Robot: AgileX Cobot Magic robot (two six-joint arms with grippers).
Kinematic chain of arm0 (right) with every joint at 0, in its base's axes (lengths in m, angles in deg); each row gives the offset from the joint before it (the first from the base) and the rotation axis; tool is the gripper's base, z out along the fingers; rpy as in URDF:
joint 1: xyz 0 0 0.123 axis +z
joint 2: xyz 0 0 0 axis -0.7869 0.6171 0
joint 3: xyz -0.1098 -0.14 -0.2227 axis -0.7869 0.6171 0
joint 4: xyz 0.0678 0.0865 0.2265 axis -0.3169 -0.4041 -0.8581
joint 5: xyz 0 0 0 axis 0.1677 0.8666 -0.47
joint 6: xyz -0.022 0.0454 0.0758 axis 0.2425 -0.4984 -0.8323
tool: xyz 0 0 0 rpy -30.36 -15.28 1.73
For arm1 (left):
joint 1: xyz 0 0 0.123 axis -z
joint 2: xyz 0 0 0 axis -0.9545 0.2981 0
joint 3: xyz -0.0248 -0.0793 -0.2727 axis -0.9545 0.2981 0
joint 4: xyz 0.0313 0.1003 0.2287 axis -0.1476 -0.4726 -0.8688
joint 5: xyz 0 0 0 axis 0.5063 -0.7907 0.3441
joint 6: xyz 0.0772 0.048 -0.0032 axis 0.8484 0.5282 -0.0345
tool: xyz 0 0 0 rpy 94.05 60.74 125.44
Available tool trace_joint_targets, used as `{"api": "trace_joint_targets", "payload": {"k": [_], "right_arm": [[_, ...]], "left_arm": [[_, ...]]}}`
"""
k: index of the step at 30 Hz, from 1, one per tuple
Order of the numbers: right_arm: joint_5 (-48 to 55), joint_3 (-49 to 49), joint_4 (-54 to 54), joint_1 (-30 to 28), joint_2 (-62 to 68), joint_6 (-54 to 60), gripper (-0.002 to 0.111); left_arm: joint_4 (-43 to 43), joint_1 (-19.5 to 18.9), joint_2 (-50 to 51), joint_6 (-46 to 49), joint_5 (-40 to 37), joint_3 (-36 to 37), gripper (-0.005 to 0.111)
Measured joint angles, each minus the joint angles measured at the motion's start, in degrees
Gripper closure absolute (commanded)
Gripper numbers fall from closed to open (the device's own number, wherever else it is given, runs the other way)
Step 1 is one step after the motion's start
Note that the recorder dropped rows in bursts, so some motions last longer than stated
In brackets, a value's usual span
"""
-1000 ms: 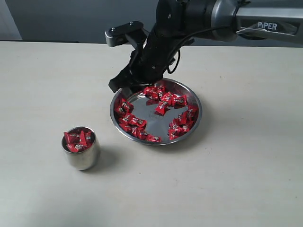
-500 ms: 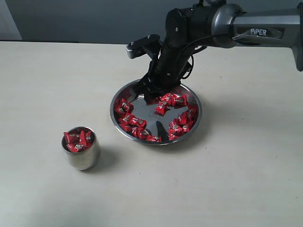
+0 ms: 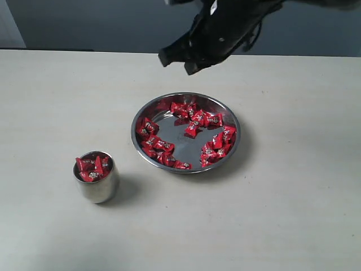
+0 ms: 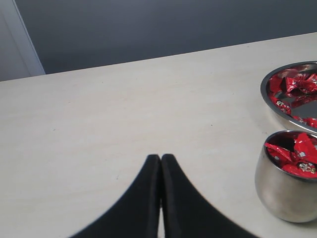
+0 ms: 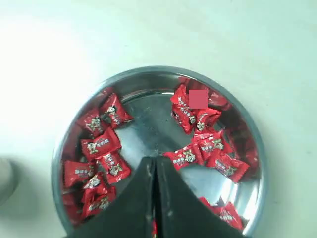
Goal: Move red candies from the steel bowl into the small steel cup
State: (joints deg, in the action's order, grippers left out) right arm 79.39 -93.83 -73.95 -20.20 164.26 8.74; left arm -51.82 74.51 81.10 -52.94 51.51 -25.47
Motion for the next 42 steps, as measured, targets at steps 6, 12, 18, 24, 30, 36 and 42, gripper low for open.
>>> {"api": "trace_joint_targets", "payload": {"k": [6, 12, 18, 24, 30, 36, 42], "right_arm": [[-8.3, 21.4, 0.2, 0.0, -23.5, -5.1, 0.108], [1.1, 33.9, -1.3, 0.0, -40.9, -14.0, 0.108], [8.4, 34.6, 2.1, 0.0, -51.2, -15.2, 0.108], [-5.4, 40.1, 5.4, -7.5, -61.5, -11.3, 0.108], [-17.0, 58.0, -10.5, -28.0, -78.8, 6.1, 0.108], [-15.9, 70.4, -18.7, -39.4, -99.2, 15.1, 0.108], [-15.8, 77.5, -19.1, -40.0, -104.7, 15.5, 0.108]], "left_arm": [[0.0, 0.0, 0.0, 0.0, 0.0, 0.0, 0.106], [0.0, 0.0, 0.0, 0.0, 0.0, 0.0, 0.106], [0.0, 0.0, 0.0, 0.0, 0.0, 0.0, 0.106], [0.0, 0.0, 0.0, 0.0, 0.0, 0.0, 0.106], [0.0, 0.0, 0.0, 0.0, 0.0, 0.0, 0.106], [0.0, 0.0, 0.0, 0.0, 0.0, 0.0, 0.106], [0.0, 0.0, 0.0, 0.0, 0.0, 0.0, 0.106]]}}
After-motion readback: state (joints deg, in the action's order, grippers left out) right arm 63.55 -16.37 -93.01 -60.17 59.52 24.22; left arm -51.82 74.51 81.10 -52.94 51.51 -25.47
